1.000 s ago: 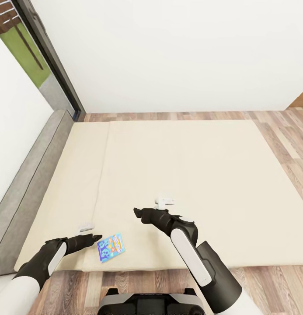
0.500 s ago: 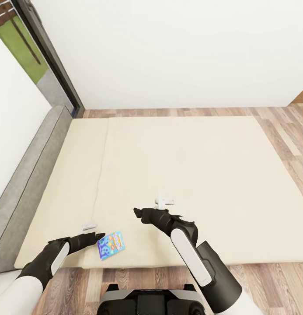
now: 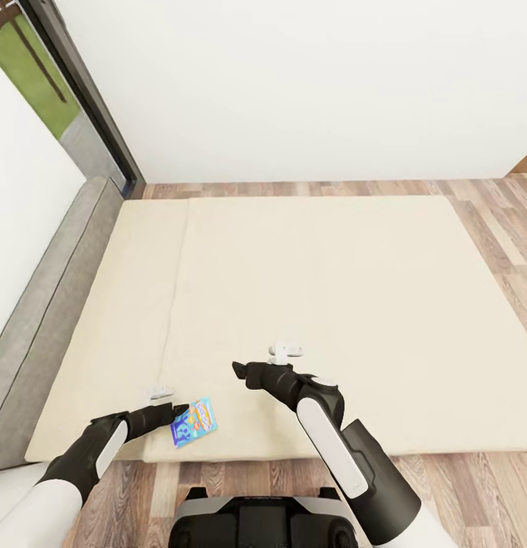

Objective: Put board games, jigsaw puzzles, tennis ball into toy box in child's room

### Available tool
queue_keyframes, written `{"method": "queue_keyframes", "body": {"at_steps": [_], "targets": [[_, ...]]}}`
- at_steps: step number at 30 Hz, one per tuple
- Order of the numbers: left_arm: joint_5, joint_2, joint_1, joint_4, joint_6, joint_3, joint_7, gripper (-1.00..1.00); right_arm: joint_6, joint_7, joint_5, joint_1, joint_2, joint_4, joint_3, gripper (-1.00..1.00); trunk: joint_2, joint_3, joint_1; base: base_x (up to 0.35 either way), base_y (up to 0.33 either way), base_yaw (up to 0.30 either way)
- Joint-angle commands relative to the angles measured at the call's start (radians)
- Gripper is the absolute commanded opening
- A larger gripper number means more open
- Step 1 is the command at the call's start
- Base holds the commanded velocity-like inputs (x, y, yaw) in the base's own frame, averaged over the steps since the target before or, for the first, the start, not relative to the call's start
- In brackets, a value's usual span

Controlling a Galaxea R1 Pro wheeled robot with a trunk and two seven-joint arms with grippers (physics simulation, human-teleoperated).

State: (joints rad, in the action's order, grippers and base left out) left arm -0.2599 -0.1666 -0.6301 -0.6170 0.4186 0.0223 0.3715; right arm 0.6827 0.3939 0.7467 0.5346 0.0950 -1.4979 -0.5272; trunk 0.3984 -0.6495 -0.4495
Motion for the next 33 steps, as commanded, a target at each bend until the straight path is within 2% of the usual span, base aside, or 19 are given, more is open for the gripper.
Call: {"method": "queue_keyframes", "body": {"at_steps": [1, 25, 33], "targets": [[-0.007, 0.001, 0.0, -0.001, 0.009, 0.002, 0.001, 1.0, 0.001, 0.01, 0.01, 0.001, 0.0, -0.001, -0.001, 1.0, 0.002, -0.003, 0.0, 0.0, 0.0, 0.0], [-0.012, 0.002, 0.0, -0.001, 0.005, 0.008, -0.002, 1.0, 0.001, 0.01, 0.01, 0.001, -0.001, -0.002, -0.002, 1.0, 0.002, -0.042, 0.0, 0.0, 0.0, 0.0], [-0.013, 0.002, 0.0, -0.007, 0.005, 0.009, 0.001, 1.0, 0.009, 0.001, 0.009, 0.001, -0.006, -0.033, -0.002, 1.0, 0.002, -0.055, 0.0, 0.0, 0.0, 0.0]]}}
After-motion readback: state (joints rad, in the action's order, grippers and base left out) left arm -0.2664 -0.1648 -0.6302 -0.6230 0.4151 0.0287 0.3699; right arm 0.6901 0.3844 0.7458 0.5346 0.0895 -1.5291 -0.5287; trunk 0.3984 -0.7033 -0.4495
